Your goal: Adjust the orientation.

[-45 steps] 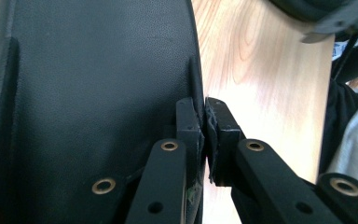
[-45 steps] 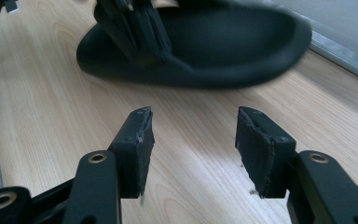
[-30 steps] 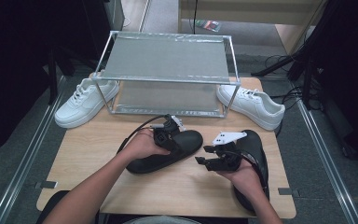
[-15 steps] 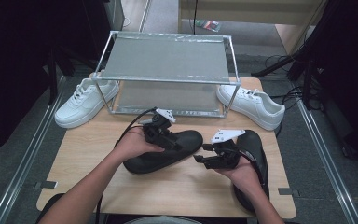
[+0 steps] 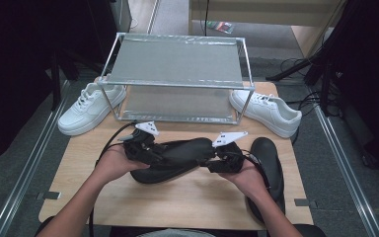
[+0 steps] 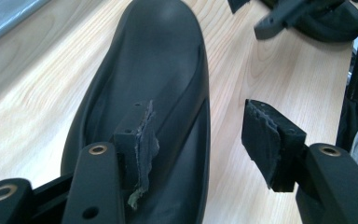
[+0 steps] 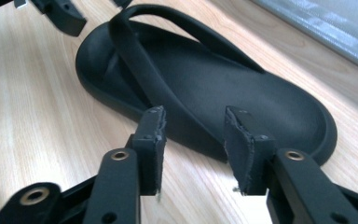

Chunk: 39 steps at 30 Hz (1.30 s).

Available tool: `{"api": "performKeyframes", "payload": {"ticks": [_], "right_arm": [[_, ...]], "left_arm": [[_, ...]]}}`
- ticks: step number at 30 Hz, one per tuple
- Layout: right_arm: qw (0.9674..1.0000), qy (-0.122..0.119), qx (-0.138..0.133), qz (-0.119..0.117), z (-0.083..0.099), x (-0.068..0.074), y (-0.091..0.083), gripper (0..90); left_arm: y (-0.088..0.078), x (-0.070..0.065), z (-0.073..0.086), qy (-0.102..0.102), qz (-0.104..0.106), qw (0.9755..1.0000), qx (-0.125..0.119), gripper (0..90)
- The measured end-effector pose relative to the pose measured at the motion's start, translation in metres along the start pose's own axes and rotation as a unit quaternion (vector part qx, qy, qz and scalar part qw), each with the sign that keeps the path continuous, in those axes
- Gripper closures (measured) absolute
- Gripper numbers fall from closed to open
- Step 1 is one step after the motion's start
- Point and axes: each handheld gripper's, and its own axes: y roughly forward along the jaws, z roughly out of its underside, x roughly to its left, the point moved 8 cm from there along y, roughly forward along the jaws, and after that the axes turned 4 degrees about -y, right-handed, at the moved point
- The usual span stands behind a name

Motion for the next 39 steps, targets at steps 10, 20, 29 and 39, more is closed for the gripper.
{"api": "performKeyframes", "payload": {"ticks": [10, 20, 29, 39], "right_arm": [[0.9997, 0.022, -0.002, -0.006, -0.011, -0.007, 0.016, 83.7], [0.9996, 0.015, 0.021, 0.010, -0.009, -0.011, 0.037, 90.0], [0.9987, 0.004, 0.049, 0.016, -0.003, -0.013, 0.058, 90.0], [0.9982, 0.004, 0.057, 0.016, -0.001, -0.010, 0.057, 90.0]], "left_arm": [[-0.023, 0.005, 0.027, -0.055, -0.006, 0.9979, -0.034, 58.6], [-0.017, 0.007, 0.038, -0.046, -0.038, 0.9980, -0.021, 90.0], [0.007, 0.012, 0.045, -0.052, -0.036, 0.9979, 0.015, 89.8], [0.012, 0.016, 0.045, -0.051, -0.034, 0.9979, 0.020, 89.8]]}}
